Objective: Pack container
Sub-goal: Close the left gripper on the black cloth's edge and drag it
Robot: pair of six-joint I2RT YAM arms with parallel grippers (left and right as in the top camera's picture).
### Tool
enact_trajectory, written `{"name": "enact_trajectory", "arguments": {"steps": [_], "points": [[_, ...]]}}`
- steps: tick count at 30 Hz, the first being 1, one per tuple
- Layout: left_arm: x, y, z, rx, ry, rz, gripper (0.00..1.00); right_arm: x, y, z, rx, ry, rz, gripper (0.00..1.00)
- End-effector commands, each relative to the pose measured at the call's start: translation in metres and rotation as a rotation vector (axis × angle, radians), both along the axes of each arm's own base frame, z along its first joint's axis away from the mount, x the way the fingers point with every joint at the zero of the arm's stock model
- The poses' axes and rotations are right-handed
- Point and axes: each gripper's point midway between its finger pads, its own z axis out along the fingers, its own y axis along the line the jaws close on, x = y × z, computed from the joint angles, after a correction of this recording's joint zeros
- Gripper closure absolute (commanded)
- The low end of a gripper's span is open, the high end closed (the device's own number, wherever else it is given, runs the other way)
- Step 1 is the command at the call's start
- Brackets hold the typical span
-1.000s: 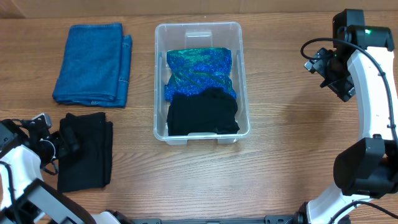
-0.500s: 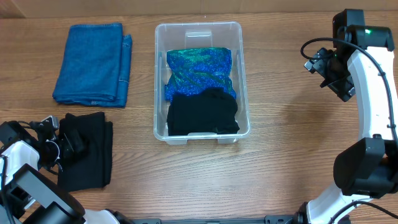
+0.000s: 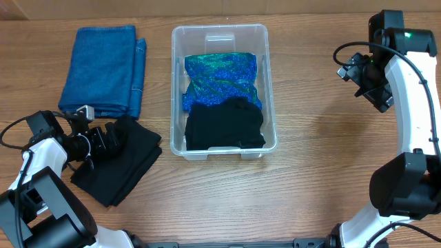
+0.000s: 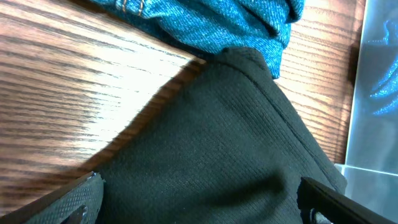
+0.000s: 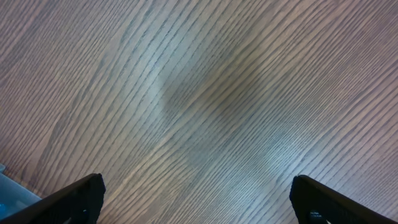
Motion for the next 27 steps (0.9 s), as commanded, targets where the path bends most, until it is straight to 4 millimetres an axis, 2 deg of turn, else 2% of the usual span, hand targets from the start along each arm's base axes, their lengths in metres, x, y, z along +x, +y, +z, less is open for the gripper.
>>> {"name": "enact_trajectory", "arguments": {"steps": [1,6,9,12,15,20,23,27], "points": [[0.0,0.009,-0.003,0.005,0.033,0.049,0.0,-0.001,-0.003,0.007,-0.015,-0.021,-0.009,0.0],[-0.008,0.037,-0.006,0.177,0.112,0.036,0.0,-0.001,-0.003,0.007,-0.015,-0.021,-0.009,0.0],[-0.034,0.057,-0.017,0.312,0.259,0.049,0.0,-0.001,-0.003,0.007,-0.015,-0.021,-0.009,0.0],[-0.051,0.065,-0.02,0.354,0.348,0.084,0.0,-0.001,-0.003,0.007,-0.015,-0.021,-0.009,0.0],[-0.054,0.061,-0.021,0.308,0.381,0.169,0.0,-0.001,-0.003,0.007,-0.015,-0.021,-0.009,0.0],[-0.065,0.048,-0.022,0.243,0.426,0.174,0.0,-0.001,-0.003,0.007,-0.015,-0.021,-0.009,0.0],[-0.062,0.034,-0.02,0.158,0.414,0.183,0.0,-0.001,-0.003,0.007,-0.015,-0.021,-0.009,0.0],[-0.048,0.009,-0.011,-0.01,0.351,0.192,0.0,-0.001,-0.003,0.007,-0.015,-0.021,-0.009,0.0]]}}
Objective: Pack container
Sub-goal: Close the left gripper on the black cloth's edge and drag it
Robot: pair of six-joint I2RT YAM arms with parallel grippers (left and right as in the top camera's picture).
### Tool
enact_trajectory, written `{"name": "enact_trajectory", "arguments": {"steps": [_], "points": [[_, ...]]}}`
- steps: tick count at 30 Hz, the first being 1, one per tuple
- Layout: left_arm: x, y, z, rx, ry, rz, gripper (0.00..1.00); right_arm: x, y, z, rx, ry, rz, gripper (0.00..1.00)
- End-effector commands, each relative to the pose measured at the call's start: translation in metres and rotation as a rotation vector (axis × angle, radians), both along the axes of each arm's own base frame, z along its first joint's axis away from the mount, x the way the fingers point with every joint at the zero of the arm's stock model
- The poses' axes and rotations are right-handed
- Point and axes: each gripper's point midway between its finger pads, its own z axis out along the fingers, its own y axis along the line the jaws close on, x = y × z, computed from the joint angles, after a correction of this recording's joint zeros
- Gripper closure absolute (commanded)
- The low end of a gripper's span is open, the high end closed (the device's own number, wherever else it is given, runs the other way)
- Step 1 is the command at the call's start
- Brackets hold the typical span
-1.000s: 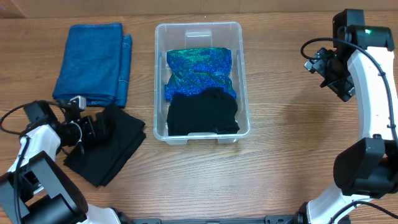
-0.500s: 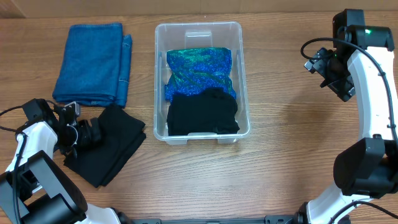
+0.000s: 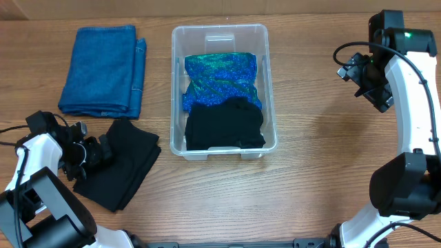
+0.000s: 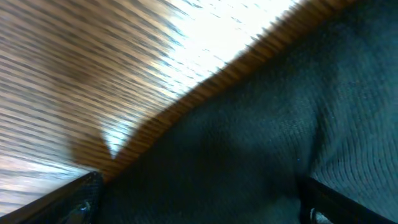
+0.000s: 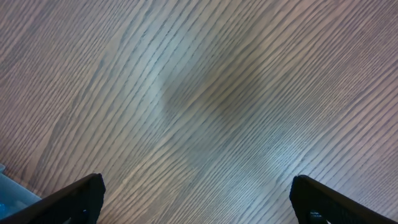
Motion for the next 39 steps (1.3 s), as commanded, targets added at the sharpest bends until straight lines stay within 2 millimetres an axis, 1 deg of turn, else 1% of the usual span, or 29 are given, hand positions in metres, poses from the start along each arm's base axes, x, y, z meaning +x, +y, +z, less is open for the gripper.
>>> {"name": "enact_trajectory", "arguments": {"steps": [1,3,5,8,10,12,13,15,16,18,20,22,24,28,30,34,39], "points": [[0.013,-0.027,0.007,-0.185,-0.064,0.068,0.0,-0.001,-0.003,0.007,-0.015,-0.021,-0.01,0.0],[0.019,-0.035,0.012,-0.251,-0.089,0.11,0.0,-0.001,-0.003,0.007,-0.015,-0.021,-0.009,0.0],[0.031,-0.046,0.021,-0.341,-0.14,0.143,0.0,-0.001,-0.003,0.007,-0.015,-0.021,-0.009,0.0],[0.05,-0.062,0.041,-0.496,-0.246,0.16,0.0,-0.001,-0.003,0.007,-0.015,-0.021,-0.01,0.0],[0.055,-0.064,0.045,-0.514,-0.276,0.151,0.0,-0.001,-0.003,0.007,-0.015,-0.021,-0.009,0.0],[0.057,-0.06,0.043,-0.478,-0.291,0.122,0.0,-0.001,-0.003,0.007,-0.015,-0.021,-0.009,0.0],[0.058,-0.054,0.04,-0.436,-0.3,0.101,0.0,-0.001,-0.003,0.007,-0.015,-0.021,-0.01,0.0],[0.059,-0.039,0.031,-0.325,-0.298,0.079,0.0,-0.001,-0.003,0.007,-0.015,-0.021,-0.009,0.0],[0.058,-0.03,0.027,-0.256,-0.303,0.029,0.0,-0.001,-0.003,0.007,-0.015,-0.021,-0.01,0.0],[0.054,-0.019,0.019,-0.152,-0.291,-0.066,0.0,-0.001,-0.003,0.007,-0.015,-0.021,-0.009,0.0],[0.048,-0.009,0.014,-0.073,-0.262,-0.117,0.0,-0.001,-0.003,0.007,-0.015,-0.021,-0.01,0.0],[0.045,-0.004,0.011,-0.022,-0.255,-0.191,0.0,-0.001,-0.003,0.007,-0.015,-0.021,-0.009,0.0],[0.041,-0.006,0.01,-0.004,-0.258,-0.287,0.0,-0.001,-0.003,0.007,-0.015,-0.021,-0.009,0.0],[0.035,-0.011,0.008,-0.007,-0.251,-0.369,0.0,-0.001,-0.003,0.007,-0.015,-0.021,-0.009,0.0],[0.031,-0.016,0.005,-0.037,-0.241,-0.383,0.0,-0.001,-0.003,0.007,-0.015,-0.021,-0.009,0.0],[0.03,-0.03,-0.001,-0.132,-0.249,-0.377,0.0,-0.001,-0.003,0.007,-0.015,-0.021,-0.009,0.0],[0.024,-0.038,-0.01,-0.191,-0.217,-0.369,0.0,-0.001,-0.003,0.007,-0.015,-0.021,-0.01,0.0]]}}
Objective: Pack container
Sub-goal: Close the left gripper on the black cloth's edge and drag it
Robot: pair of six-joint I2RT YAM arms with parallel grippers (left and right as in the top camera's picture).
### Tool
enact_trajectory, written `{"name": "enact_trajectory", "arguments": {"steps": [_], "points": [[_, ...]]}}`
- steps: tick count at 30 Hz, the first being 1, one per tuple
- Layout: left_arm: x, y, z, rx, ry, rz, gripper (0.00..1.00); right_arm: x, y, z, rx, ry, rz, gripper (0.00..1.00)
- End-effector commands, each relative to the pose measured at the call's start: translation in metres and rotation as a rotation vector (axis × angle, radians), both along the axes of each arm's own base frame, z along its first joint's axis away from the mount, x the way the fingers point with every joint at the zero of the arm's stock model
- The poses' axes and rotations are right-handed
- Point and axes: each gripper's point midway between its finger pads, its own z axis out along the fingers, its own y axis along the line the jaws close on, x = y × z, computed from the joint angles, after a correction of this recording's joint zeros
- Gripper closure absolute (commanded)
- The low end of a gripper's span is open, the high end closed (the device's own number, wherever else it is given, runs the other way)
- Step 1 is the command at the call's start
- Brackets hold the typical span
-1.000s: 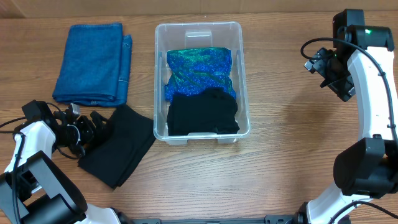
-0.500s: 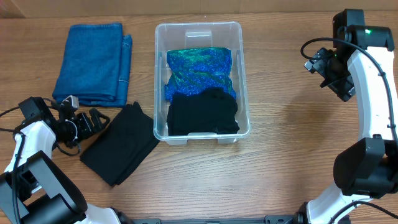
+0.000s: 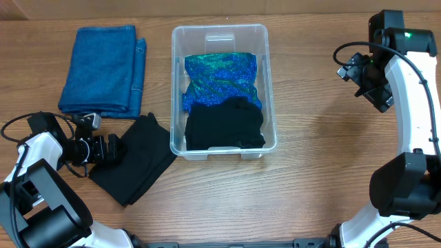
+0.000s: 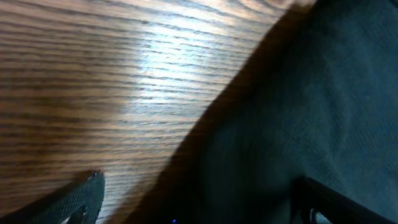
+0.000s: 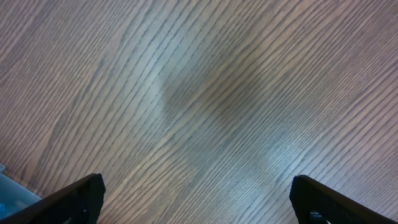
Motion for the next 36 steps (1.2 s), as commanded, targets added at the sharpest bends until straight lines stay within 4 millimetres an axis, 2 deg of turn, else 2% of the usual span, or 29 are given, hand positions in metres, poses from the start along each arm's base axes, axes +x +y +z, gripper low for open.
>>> {"name": "enact_trajectory", "arguments": {"steps": [1,6,16,32,36], "points": [[-0.002,-0.014,-0.008,-0.086,0.012,-0.027,0.0,-0.001,-0.003,0.007,-0.015,-0.021,-0.01,0.0],[0.006,-0.038,0.007,-0.236,-0.077,-0.064,0.0,-0.001,-0.003,0.007,-0.015,-0.021,-0.009,0.0],[-0.018,-0.083,0.015,-0.351,0.051,-0.137,0.0,-0.001,-0.003,0.007,-0.015,-0.021,-0.009,0.0],[-0.011,-0.076,0.009,-0.294,0.027,-0.151,0.01,-0.001,-0.003,0.007,-0.015,-0.021,-0.009,0.0],[-0.012,-0.075,0.008,-0.288,0.031,-0.152,0.43,-0.001,-0.003,0.007,-0.015,-0.021,-0.009,0.0]]}}
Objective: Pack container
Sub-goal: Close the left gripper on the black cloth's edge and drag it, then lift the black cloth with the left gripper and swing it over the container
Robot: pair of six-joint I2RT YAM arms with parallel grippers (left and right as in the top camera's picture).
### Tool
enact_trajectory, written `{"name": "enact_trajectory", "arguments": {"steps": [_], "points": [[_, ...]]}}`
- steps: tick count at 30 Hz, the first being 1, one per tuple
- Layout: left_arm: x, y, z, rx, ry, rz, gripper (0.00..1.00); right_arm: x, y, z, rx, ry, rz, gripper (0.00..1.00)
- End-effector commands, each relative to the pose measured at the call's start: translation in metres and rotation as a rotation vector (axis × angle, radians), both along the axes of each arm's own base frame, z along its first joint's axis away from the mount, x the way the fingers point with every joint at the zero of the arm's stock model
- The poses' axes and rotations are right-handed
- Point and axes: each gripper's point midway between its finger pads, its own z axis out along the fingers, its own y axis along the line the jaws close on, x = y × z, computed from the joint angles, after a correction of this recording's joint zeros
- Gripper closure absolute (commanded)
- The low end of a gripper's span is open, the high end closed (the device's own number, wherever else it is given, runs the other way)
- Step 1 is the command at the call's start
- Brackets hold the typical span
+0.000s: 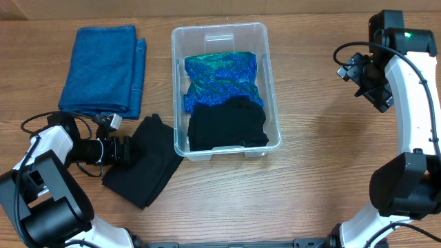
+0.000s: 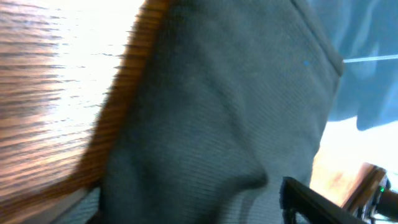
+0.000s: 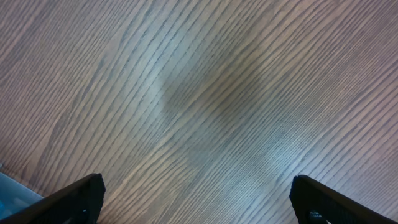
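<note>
A clear plastic container (image 1: 219,29) stands mid-table holding a sparkly blue-green cloth (image 1: 220,76) and a folded black garment (image 1: 227,124). A second black cloth (image 1: 148,162) lies on the table, its top right corner against the container's front left corner. My left gripper (image 1: 124,148) is low at this cloth's left edge, jaws open, and the fabric (image 2: 217,112) bunches up between the fingers (image 2: 305,196). Far right, my right gripper (image 1: 355,69) hangs open over bare wood (image 3: 199,93).
A folded blue denim piece (image 1: 102,69) lies at the back left, just behind the black cloth. The left arm's cable loops on the table near the left edge. Bare wood lies right of the container and along the front.
My left gripper has moved right, and the black cloth with it, now touching the container's front left corner. The container looks nudged slightly right. The right arm is unmoved.
The black cloth first lay well left of the container with my left gripper on its upper left part. Then the gripper was at its left edge. After that gripper and cloth were closer to the container each time, and now they meet it.
</note>
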Motion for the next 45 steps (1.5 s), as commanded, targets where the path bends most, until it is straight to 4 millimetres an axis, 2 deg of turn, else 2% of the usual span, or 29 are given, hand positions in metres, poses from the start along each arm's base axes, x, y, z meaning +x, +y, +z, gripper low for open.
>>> {"name": "enact_trajectory", "arguments": {"steps": [1,3,5,10,12,13,16,20,24,27,28,31,34,36,45], "points": [[-0.003,-0.005,-0.004,-0.02,0.013,-0.013,0.58,-0.001,-0.003,0.007,-0.015,-0.021,-0.009,0.0],[-0.005,-0.003,-0.007,-0.003,0.029,-0.013,0.86,-0.001,-0.003,0.007,-0.015,-0.021,-0.009,0.0],[-0.005,-0.003,-0.007,-0.005,0.035,-0.003,0.96,-0.001,-0.003,0.007,-0.015,-0.021,-0.009,0.0],[0.0,0.0,-0.004,-0.031,0.039,0.051,0.96,-0.001,-0.003,0.007,-0.015,-0.021,-0.009,0.0],[0.01,0.003,0.007,-0.087,-0.006,0.097,0.96,-0.001,-0.003,0.007,-0.015,-0.021,-0.009,0.0],[0.021,0.008,0.023,-0.155,-0.057,0.144,0.96,-0.001,-0.003,0.007,-0.015,-0.021,-0.009,0.0],[0.039,0.023,0.052,-0.243,-0.135,0.218,0.96,-0.001,-0.003,0.007,-0.015,-0.021,-0.009,0.0],[0.054,0.053,0.092,-0.241,-0.193,0.265,0.96,-0.001,-0.003,0.007,-0.015,-0.021,-0.009,0.0],[0.069,0.065,0.133,-0.229,-0.249,0.263,0.96,-0.001,-0.003,0.007,-0.015,-0.021,-0.009,0.0],[0.083,0.068,0.181,-0.27,-0.337,0.257,0.96,-0.001,-0.003,0.007,-0.015,-0.021,-0.009,0.0],[0.088,0.066,0.205,-0.309,-0.382,0.253,0.96,-0.001,-0.003,0.007,-0.015,-0.021,-0.009,0.0],[0.092,0.059,0.259,-0.404,-0.478,0.244,0.96,-0.001,-0.003,0.007,-0.015,-0.021,-0.009,0.0],[0.092,0.052,0.296,-0.468,-0.532,0.233,0.96,-0.001,-0.003,0.007,-0.015,-0.021,-0.009,0.0],[0.091,0.041,0.32,-0.54,-0.565,0.214,0.96,-0.001,-0.003,0.007,-0.015,-0.022,-0.009,0.0],[0.082,-0.026,0.386,-0.675,-0.662,0.027,0.96,-0.001,-0.003,0.007,-0.015,-0.021,-0.009,0.0]]}}
